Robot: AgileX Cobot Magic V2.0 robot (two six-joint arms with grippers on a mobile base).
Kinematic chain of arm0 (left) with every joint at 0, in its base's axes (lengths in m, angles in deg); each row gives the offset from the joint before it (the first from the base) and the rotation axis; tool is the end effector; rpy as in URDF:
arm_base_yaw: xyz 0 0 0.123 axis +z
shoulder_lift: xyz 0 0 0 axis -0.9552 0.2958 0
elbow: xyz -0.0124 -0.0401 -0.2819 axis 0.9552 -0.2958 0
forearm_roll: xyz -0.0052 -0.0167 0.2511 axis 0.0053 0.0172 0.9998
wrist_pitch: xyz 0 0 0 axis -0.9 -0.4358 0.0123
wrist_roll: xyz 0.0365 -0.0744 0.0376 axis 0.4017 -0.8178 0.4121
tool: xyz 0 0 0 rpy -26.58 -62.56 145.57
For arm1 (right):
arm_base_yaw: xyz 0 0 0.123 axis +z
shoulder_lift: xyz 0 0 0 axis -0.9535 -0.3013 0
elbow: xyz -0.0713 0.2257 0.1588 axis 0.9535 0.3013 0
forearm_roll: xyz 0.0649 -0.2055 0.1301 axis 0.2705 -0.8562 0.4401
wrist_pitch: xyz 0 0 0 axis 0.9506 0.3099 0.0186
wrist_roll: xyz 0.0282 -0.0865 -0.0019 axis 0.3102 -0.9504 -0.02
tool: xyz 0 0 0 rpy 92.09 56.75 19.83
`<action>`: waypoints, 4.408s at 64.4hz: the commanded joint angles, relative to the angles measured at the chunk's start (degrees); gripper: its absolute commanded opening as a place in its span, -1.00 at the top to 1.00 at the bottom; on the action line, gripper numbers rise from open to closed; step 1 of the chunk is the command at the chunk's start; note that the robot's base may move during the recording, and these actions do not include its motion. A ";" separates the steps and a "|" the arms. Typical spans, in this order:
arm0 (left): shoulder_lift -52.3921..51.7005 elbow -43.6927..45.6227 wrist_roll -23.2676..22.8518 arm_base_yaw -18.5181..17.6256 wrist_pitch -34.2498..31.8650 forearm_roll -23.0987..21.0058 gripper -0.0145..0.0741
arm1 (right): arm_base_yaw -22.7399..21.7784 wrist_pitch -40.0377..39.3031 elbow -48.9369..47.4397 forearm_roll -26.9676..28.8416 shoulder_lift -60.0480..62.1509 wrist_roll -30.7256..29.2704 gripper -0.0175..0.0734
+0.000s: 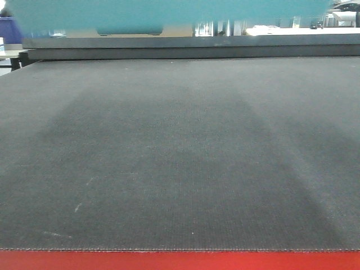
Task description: Fetch blue bin and place on conveyor start
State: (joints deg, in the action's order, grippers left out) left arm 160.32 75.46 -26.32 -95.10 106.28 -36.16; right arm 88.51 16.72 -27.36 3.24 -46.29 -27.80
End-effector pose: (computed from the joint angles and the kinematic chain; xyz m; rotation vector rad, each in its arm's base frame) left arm 0.2496 -0.0948 0.3896 0.2462 2.1829 -0.2057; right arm 0.2582 0.0793 0.4026 -0.1946 2.2171 0.2868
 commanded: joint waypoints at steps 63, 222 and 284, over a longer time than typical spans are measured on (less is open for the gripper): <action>15.79 -2.78 0.55 4.69 -6.06 -2.03 -0.67 | -0.04 -5.35 -0.96 0.79 -17.71 -1.25 -0.60; -61.94 -38.04 1.91 15.34 -12.27 2.96 0.92 | -13.70 -29.40 47.92 -8.74 54.82 -1.37 0.97; -71.01 -70.12 12.46 27.29 -36.71 -4.16 0.92 | -13.70 -29.40 47.92 -8.75 54.95 -1.37 0.97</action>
State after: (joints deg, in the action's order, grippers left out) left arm 89.65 5.30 -13.86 -68.09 70.79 -40.11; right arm 75.05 -11.62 20.34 -4.97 8.35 -28.87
